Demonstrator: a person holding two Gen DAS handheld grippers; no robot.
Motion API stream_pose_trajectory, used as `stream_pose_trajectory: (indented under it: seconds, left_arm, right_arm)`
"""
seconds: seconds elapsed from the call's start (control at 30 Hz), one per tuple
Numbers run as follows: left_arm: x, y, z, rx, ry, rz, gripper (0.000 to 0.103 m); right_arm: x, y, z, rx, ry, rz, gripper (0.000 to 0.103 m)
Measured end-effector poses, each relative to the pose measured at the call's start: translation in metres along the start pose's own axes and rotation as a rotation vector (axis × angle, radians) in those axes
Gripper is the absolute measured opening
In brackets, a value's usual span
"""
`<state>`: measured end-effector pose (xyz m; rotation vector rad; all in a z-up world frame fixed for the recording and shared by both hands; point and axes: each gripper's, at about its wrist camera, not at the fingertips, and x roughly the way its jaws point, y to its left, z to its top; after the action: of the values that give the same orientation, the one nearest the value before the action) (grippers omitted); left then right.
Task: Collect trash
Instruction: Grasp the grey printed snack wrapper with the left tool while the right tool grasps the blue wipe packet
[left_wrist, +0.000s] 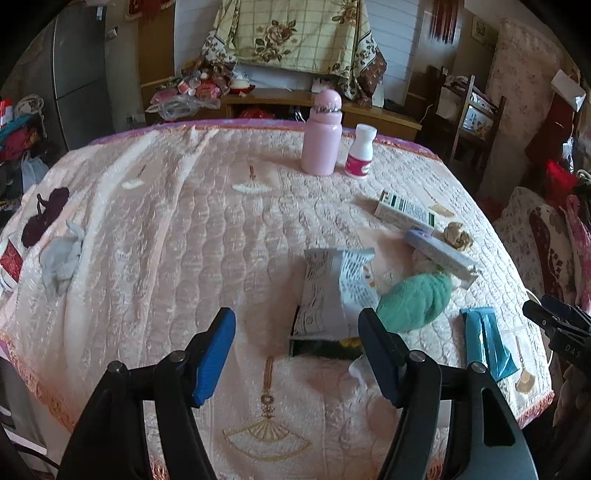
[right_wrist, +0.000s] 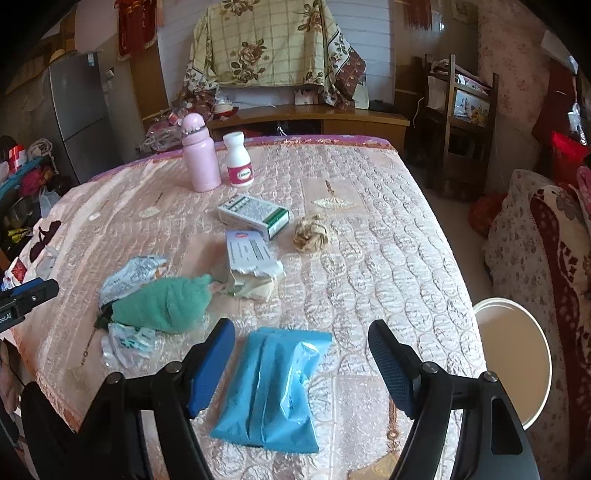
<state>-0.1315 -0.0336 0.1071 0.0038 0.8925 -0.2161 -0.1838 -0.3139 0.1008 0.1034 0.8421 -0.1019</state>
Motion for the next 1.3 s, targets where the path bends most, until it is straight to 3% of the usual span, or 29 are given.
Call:
stream_pose_trajectory:
  seconds: [0.43, 0.87, 1.3]
  left_arm:
    - [0.021, -0.011, 0.007, -0.002, 0.038, -0.065, 0.077]
    - [0.072, -0.018, 0.022, -0.003, 0.105, -0.042, 0.077]
    - [0.105, -0.022, 0.036, -0.006, 0.145, -0.043, 0.077]
  right_arm:
    - [0.018, -0.004, -0.025, 0.019, 0.085, 0.045, 0.078]
    - [0.048, 0.009, -0.042, 0.011, 0.170, 0.099, 0.078]
    - [0.067, 0.023, -0.048, -0.023, 0.212, 0.098, 0.078]
